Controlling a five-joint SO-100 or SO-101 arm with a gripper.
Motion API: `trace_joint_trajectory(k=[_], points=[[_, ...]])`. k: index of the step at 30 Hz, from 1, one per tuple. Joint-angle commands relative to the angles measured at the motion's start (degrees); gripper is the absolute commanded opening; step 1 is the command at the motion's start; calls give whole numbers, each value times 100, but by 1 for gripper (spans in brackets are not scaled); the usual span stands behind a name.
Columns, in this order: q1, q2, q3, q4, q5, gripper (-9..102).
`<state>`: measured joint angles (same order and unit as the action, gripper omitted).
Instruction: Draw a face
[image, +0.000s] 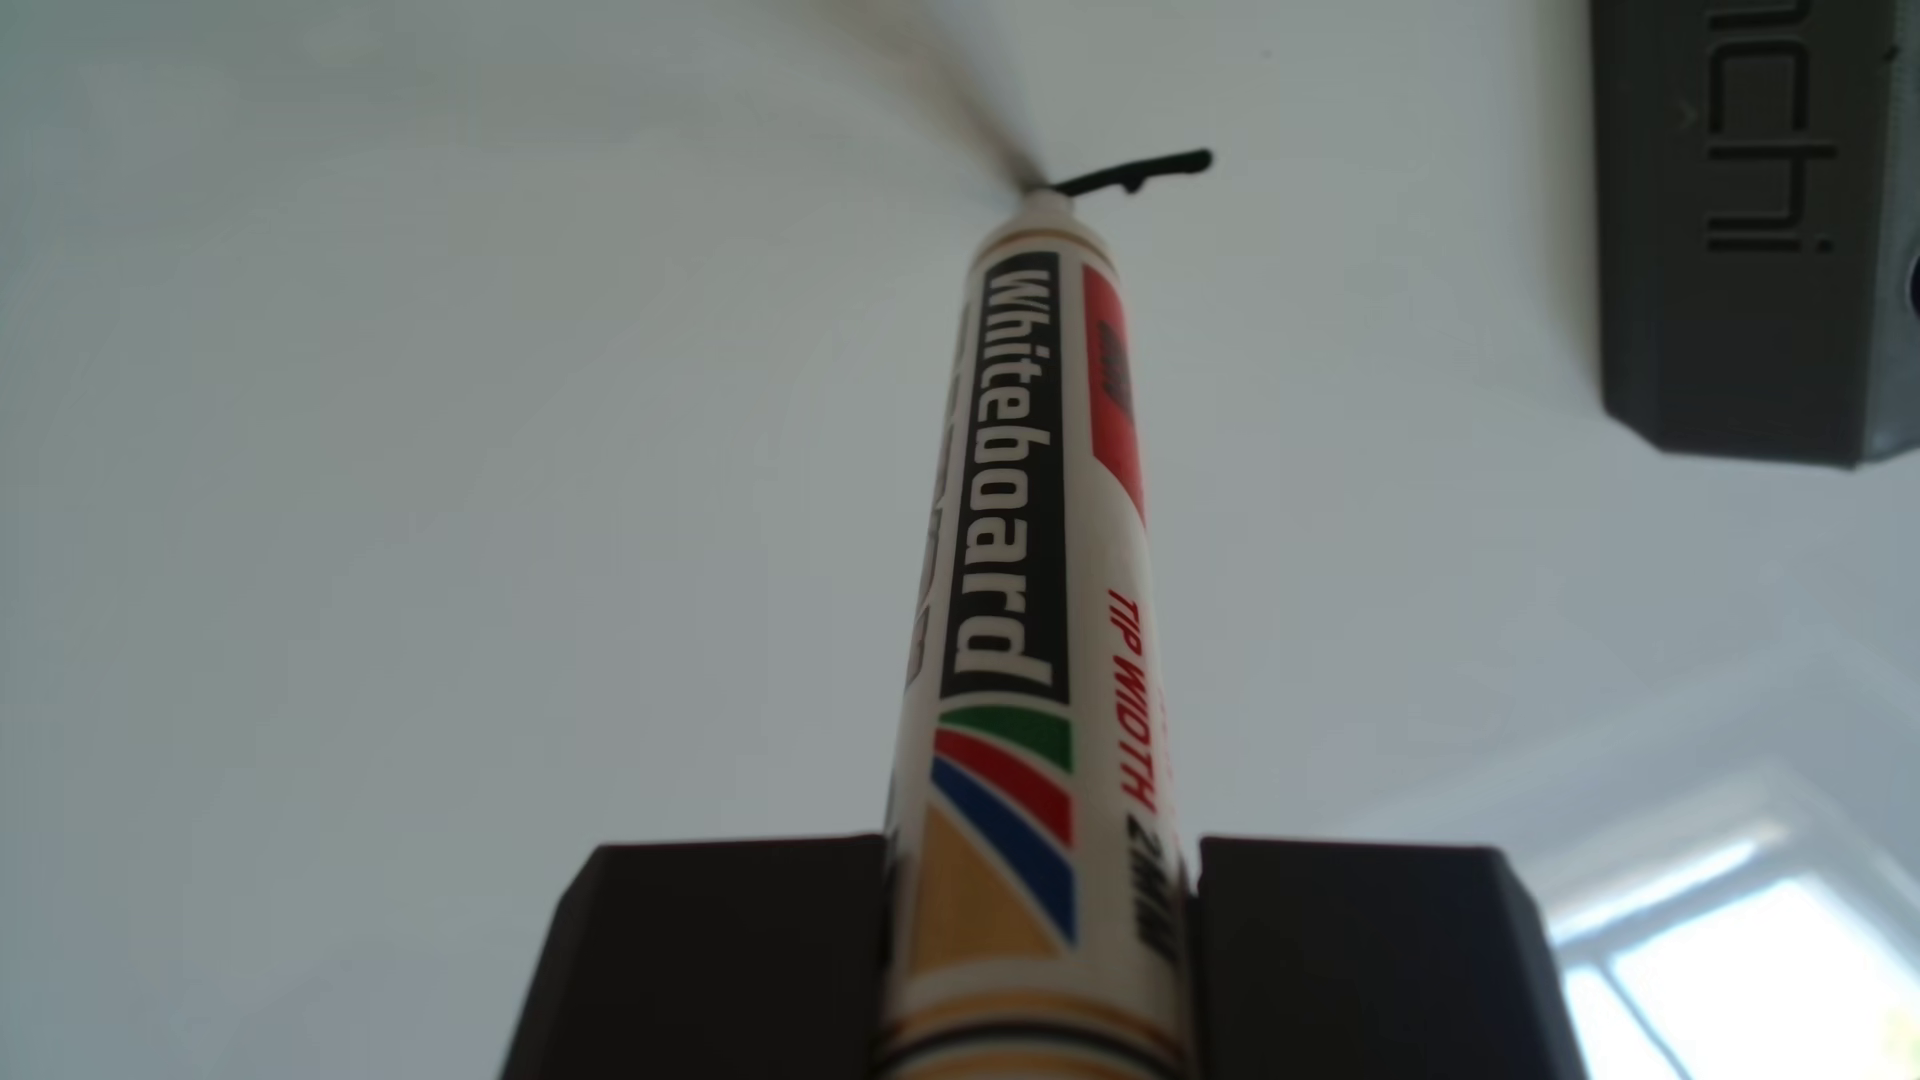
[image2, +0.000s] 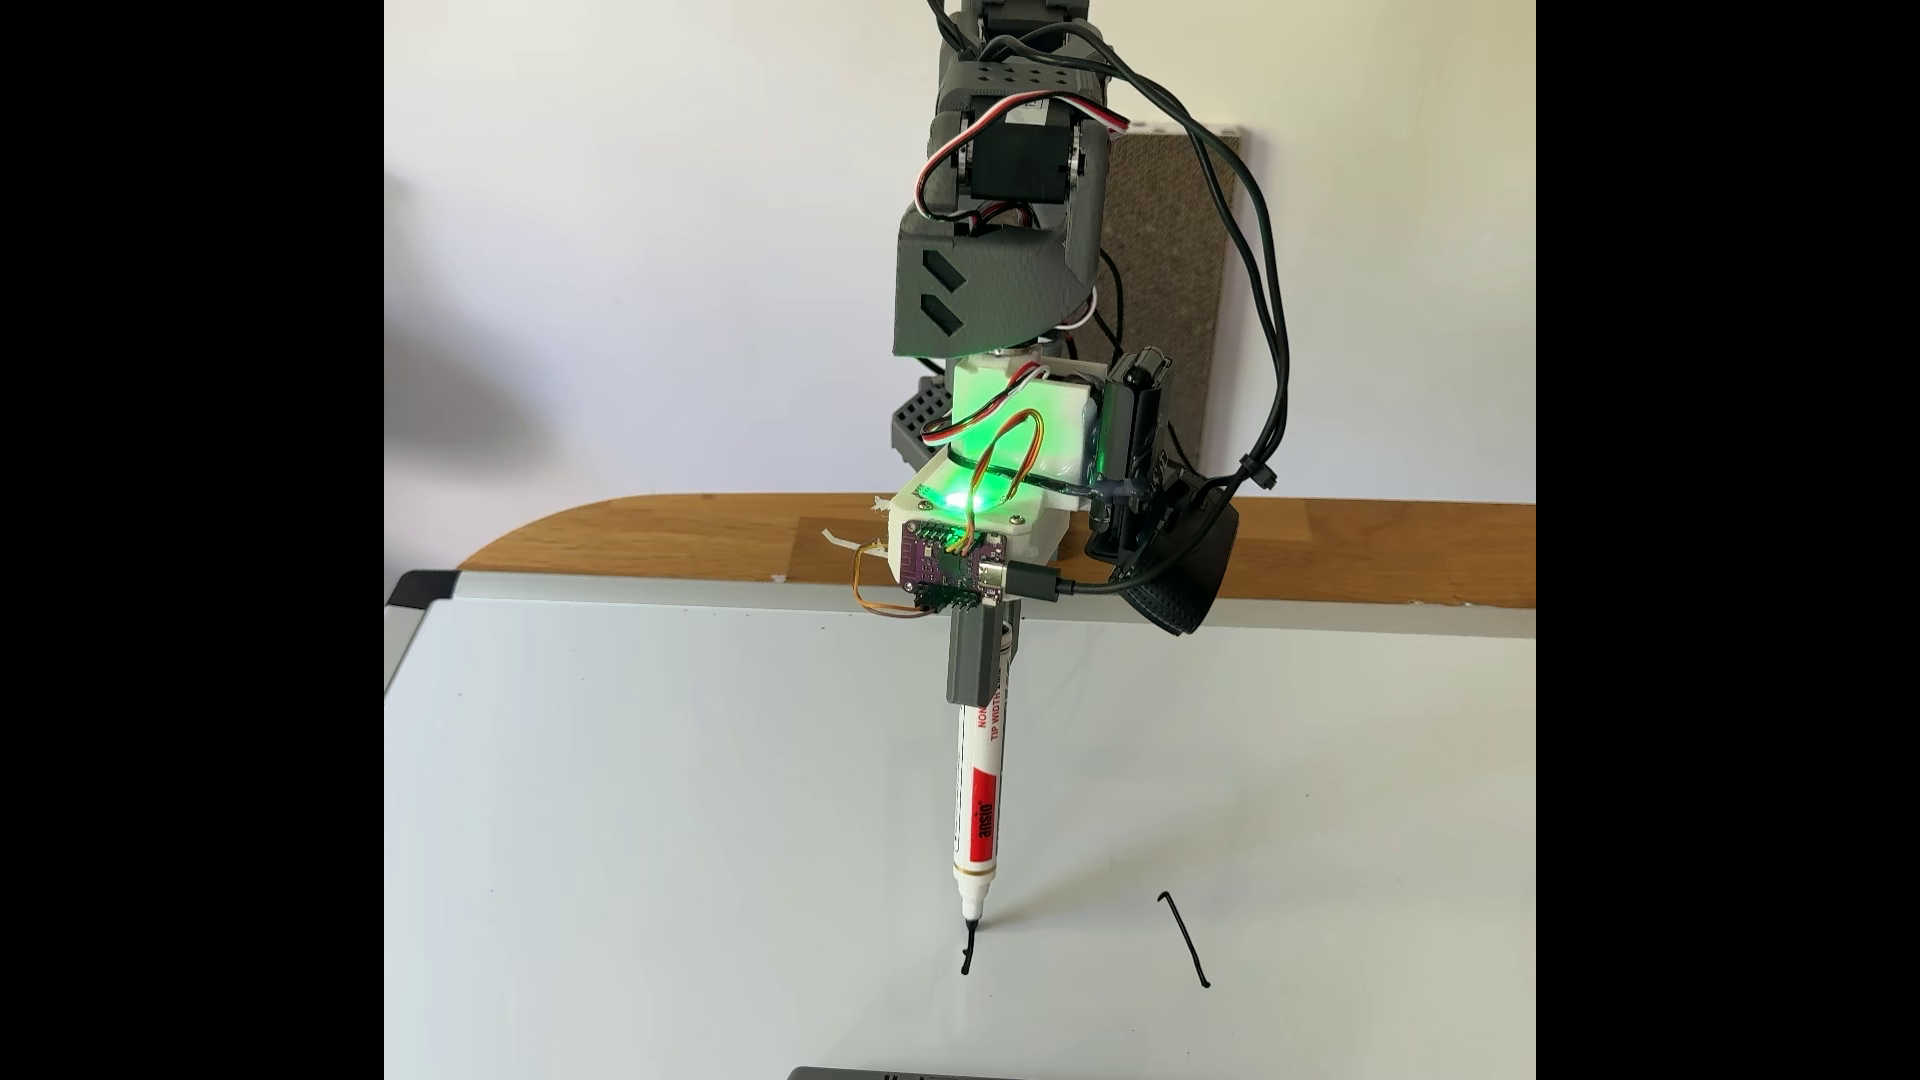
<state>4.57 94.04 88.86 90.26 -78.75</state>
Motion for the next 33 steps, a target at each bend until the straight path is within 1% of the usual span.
trace_joint_trajectory(k=[1, 11, 14, 17, 21, 22, 24, 26, 27, 29, 33], points=[[53, 396, 114, 62, 9, -1], [44, 905, 527, -18, 79, -1], [18, 1072, 396, -290, 501, -1], [-70, 1301, 211, -378, 984, -1], [-413, 1626, -176, -290, 1969, -1], [-501, 1688, -281, -202, 2215, -1], [-712, 1793, -527, 229, 2839, -1], [-905, 1846, -747, 721, 3735, -1], [-984, 1863, -896, 993, 4377, -1], [-1037, 1863, -1081, 1292, 5265, -1], [-1239, 1802, -1011, 1433, 6979, -1]])
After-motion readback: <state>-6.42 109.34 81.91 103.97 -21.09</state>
